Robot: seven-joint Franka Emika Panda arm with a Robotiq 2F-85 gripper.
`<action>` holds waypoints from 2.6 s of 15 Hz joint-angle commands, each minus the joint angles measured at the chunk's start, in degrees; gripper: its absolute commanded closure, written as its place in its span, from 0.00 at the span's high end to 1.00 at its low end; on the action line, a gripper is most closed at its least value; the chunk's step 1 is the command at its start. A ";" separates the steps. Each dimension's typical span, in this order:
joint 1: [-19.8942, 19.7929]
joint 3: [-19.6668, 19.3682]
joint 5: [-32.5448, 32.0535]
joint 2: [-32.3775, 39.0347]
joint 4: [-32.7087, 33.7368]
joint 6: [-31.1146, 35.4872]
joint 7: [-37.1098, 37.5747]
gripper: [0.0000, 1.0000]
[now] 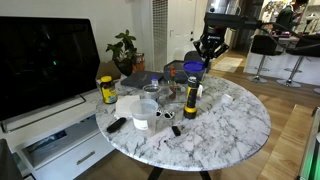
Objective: Lift the blue lid and put on the torch
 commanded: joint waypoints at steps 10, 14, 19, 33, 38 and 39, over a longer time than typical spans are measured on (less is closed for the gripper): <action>-0.37 -3.65 -3.64 10.23 4.76 0.60 1.22 0.00; 0.07 -5.35 -3.52 12.72 5.82 0.88 0.00 0.00; 0.36 -6.97 -3.24 14.42 6.57 1.07 -1.06 0.00; 1.10 -7.99 -3.65 16.12 6.36 1.19 -6.76 0.00; 1.05 -8.29 -4.28 16.54 6.49 1.49 -6.95 0.00; 1.07 -8.34 -4.33 16.57 6.53 1.42 -7.08 0.00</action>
